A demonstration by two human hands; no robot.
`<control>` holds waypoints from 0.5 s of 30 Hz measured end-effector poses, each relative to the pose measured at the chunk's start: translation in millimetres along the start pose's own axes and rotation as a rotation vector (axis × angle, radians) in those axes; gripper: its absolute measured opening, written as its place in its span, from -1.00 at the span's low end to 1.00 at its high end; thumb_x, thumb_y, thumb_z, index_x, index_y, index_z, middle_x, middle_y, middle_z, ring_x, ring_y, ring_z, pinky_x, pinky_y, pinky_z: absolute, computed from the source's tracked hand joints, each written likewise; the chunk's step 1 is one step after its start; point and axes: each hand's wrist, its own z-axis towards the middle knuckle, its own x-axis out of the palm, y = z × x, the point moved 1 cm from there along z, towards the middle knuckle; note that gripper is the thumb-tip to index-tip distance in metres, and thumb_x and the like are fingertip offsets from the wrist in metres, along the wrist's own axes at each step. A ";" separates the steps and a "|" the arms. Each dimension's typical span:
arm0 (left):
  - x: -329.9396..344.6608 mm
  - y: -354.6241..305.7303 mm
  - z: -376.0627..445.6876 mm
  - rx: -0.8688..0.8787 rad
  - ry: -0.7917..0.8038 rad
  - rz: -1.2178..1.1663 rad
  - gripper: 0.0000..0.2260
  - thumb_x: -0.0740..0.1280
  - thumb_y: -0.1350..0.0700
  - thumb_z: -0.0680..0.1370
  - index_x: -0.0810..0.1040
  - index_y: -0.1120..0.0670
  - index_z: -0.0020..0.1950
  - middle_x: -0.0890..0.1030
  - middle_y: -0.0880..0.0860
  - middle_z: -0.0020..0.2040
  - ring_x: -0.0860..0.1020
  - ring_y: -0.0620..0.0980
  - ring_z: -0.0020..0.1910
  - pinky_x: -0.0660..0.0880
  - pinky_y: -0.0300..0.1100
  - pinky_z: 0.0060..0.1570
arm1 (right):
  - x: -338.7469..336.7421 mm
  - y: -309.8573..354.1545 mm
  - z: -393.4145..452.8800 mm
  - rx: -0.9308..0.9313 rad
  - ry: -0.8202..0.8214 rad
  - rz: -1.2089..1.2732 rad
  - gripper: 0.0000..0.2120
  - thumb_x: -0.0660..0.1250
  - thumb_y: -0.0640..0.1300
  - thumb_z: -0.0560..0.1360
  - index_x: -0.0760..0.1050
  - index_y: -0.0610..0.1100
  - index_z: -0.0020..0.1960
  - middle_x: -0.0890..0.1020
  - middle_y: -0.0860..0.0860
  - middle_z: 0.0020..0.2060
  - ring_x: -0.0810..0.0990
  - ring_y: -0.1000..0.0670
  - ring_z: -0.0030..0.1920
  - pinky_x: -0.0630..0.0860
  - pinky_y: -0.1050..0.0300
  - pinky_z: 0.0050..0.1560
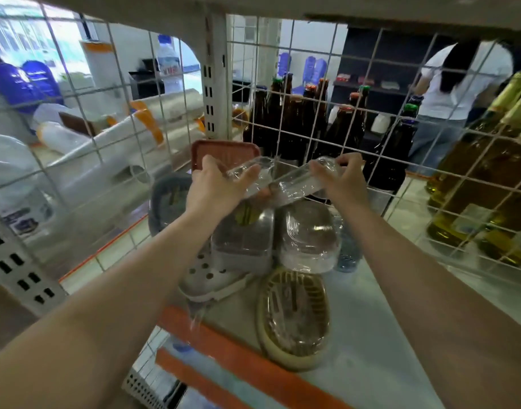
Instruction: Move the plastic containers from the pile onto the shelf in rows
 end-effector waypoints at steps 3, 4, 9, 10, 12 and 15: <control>7.0 -1.5 3.0 -0.080 0.020 -0.005 -0.29 0.32 -0.30 0.44 0.22 0.14 0.35 0.45 0.14 0.23 0.47 0.10 0.09 0.42 -0.08 -0.03 | -7.4 -7.9 3.2 0.027 -0.024 -0.018 -0.49 0.42 0.19 0.40 0.25 -0.07 0.09 0.43 0.04 -0.08 0.55 -0.08 -0.03 0.48 0.10 -0.12; 8.6 -1.8 3.2 -0.099 0.030 -0.001 -0.27 0.32 -0.30 0.44 0.19 0.15 0.38 0.45 0.15 0.24 0.48 0.13 0.13 0.42 -0.07 -0.01 | -9.1 -8.8 2.4 0.034 -0.021 -0.020 -0.49 0.42 0.18 0.40 0.24 -0.08 0.09 0.42 0.04 -0.10 0.52 -0.05 -0.05 0.42 0.16 -0.18; 8.3 -2.8 5.5 -0.114 0.033 -0.017 -0.25 0.36 -0.29 0.43 0.25 0.17 0.41 0.48 0.12 0.26 0.49 0.11 0.18 0.43 -0.10 0.03 | -13.5 -7.7 -5.2 0.045 0.055 -0.001 -0.35 0.45 0.13 0.39 0.22 -0.05 0.33 0.40 -0.09 0.25 0.42 -0.08 0.24 0.37 0.12 0.09; 7.9 -1.7 4.7 -0.109 0.028 -0.035 -0.26 0.37 -0.29 0.42 0.28 0.16 0.40 0.49 0.11 0.24 0.49 0.09 0.16 0.44 -0.12 0.01 | -13.9 -5.8 -7.8 0.034 0.072 -0.012 -0.31 0.44 0.12 0.40 0.20 -0.05 0.39 0.36 -0.10 0.34 0.38 -0.09 0.30 0.33 0.11 0.16; 8.1 0.6 2.1 -0.088 0.021 -0.055 -0.27 0.38 -0.29 0.40 0.32 0.16 0.37 0.49 0.11 0.23 0.49 0.08 0.13 0.42 -0.12 -0.01 | -15.6 -2.8 -12.1 0.024 0.099 -0.039 -0.31 0.42 0.11 0.42 0.23 -0.08 0.43 0.33 -0.10 0.39 0.35 -0.08 0.34 0.33 0.08 0.23; 7.4 -1.3 -5.0 -0.041 0.025 -0.032 -0.27 0.36 -0.29 0.41 0.31 0.16 0.38 0.45 0.13 0.27 0.46 0.03 0.08 0.41 -0.12 -0.04 | -20.9 1.7 -21.7 0.013 0.120 -0.071 -0.33 0.43 0.11 0.41 0.25 -0.09 0.39 0.36 -0.06 0.33 0.38 -0.05 0.30 0.38 -0.02 0.31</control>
